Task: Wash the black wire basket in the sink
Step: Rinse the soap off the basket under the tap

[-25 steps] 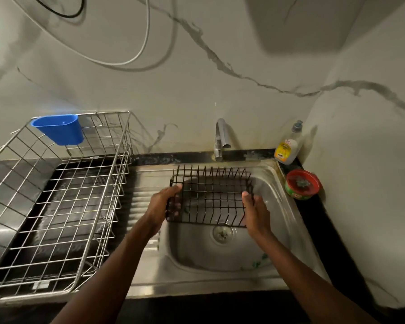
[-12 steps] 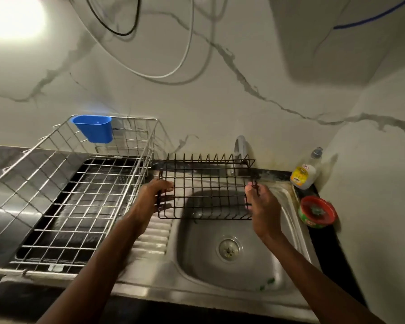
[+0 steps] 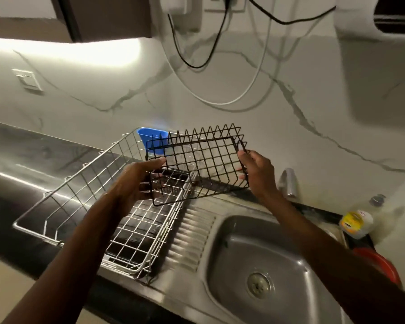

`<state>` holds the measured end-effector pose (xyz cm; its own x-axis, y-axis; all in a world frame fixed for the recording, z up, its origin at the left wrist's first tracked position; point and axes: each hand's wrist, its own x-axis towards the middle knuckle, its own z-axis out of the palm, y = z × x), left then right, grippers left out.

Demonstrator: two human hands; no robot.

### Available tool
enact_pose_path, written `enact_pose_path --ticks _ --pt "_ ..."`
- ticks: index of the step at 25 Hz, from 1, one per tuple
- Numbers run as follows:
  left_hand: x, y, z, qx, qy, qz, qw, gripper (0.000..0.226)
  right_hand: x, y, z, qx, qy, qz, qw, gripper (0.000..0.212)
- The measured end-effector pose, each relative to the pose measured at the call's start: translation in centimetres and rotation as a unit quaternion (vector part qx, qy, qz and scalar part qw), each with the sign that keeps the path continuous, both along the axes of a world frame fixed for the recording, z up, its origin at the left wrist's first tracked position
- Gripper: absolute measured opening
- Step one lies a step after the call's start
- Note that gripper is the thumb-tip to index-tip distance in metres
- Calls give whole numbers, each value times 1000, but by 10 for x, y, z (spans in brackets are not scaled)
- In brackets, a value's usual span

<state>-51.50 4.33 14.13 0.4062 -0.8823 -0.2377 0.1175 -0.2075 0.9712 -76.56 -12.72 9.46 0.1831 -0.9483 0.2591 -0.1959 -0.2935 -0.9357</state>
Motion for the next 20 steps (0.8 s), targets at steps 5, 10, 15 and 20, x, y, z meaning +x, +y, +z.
enact_pose_path --ticks 5,10,15,20 --pt "42 13 -13 58 47 101 992 52 100 -50 19 18 113 116 987 69" --pt "80 6 -42 122 115 177 970 43 194 -81 12 118 169 271 940 25" --pt "107 -3 -77 179 180 208 945 68 265 -103 -20 153 253 316 902 18" --pt "115 -19 -100 191 204 224 934 57 305 -114 -66 146 334 343 866 18"
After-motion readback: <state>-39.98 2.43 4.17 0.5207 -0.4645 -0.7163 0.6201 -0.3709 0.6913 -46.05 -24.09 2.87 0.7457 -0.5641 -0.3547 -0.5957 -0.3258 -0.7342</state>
